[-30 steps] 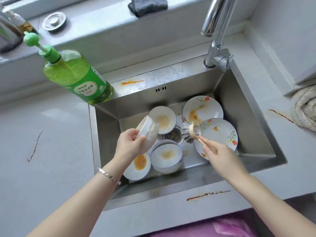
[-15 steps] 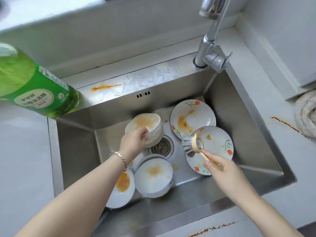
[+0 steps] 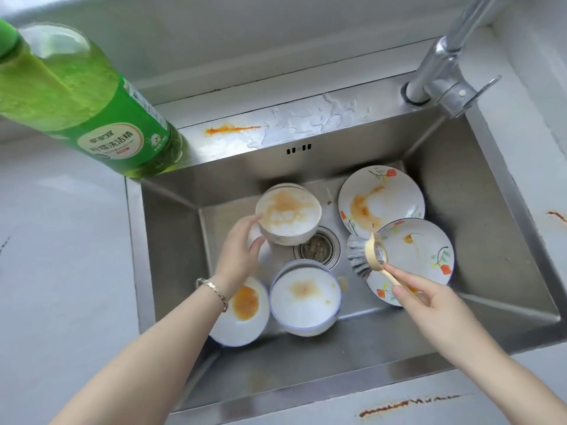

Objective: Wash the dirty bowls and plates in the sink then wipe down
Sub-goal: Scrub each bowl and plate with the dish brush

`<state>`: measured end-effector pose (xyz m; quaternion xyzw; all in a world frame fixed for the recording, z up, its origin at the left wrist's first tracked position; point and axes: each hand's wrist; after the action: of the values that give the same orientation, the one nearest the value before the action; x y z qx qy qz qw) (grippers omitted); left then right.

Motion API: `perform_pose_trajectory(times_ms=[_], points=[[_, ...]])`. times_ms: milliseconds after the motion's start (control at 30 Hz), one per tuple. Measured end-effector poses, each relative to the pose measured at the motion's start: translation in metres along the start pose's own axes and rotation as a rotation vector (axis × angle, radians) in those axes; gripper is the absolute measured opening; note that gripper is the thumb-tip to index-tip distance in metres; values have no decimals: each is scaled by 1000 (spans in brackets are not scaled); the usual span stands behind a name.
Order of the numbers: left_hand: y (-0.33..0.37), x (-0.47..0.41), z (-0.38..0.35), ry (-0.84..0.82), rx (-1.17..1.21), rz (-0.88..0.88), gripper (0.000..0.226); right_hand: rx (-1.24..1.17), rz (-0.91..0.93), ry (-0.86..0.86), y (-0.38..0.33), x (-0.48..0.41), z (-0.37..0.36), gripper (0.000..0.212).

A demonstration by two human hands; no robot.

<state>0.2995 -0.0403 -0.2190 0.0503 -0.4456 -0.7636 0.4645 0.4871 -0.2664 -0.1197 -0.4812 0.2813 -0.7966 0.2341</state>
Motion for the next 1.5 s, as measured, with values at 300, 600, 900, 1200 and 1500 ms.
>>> perform_pose_trajectory(times_ms=[300,600,900,1200,1500], points=[[-91,28,18,-257,-65,497,33,7,23,-92,1,3,-45,49],[-73,27,28,-96,-251,414,30,-18,15,-78,-7,8,-59,41],[57,79,115,142,-309,172,23,-204,25,-9,-71,42,-45,41],[151,168,111,280,7,212,13,-463,-8,-184,-102,88,-11,59],[171,220,55,25,864,197,39,-447,25,-122,-85,114,24,52]])
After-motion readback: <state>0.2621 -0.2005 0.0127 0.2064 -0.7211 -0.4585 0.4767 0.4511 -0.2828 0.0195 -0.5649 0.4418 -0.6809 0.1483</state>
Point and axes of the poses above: each hand's wrist, its own x-axis away from the middle knuckle, its own z-axis out of the back of the hand, y = z × x, and after that the axes turned 2 degrees about -y, right-handed
